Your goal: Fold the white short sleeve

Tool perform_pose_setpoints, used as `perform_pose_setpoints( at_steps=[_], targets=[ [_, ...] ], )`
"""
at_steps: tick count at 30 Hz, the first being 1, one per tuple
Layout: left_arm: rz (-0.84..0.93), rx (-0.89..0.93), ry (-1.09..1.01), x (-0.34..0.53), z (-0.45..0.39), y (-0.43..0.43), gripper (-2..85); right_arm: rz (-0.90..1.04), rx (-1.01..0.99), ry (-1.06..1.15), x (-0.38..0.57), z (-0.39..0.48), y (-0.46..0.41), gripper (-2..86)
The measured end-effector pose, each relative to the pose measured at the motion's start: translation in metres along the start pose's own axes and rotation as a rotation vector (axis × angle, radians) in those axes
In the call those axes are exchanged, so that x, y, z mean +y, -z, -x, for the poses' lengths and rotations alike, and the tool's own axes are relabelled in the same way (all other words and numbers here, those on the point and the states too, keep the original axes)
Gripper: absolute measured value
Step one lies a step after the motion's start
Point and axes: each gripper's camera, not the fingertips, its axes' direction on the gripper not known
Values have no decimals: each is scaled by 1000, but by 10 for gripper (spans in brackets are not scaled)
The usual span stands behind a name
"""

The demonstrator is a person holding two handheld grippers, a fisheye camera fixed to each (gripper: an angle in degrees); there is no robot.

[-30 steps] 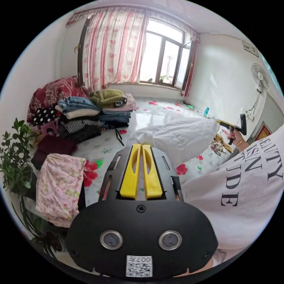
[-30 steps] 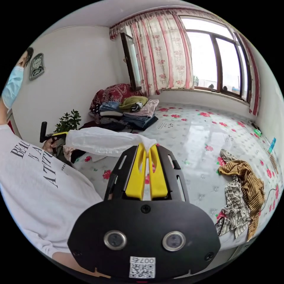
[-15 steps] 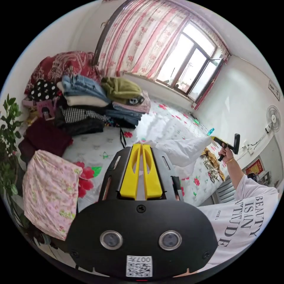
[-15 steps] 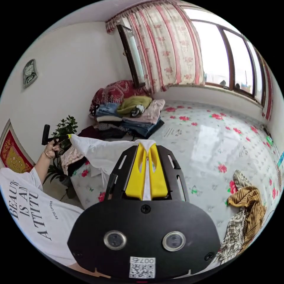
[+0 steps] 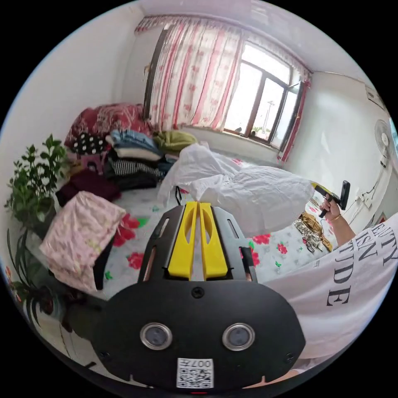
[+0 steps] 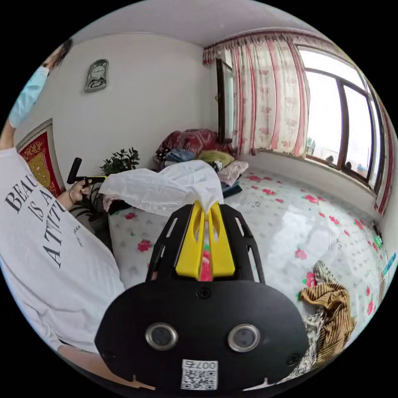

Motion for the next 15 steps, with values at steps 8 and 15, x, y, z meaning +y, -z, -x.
perform_pose_setpoints(
  at_steps=[8, 15],
  targets=[
    [442, -64, 212, 110, -34, -105, -9, 509, -203, -349, 232, -25, -152, 0],
    [487, -104, 414, 151, -57, -112, -1, 610, -299, -377, 321, -45, -169, 27]
  ],
)
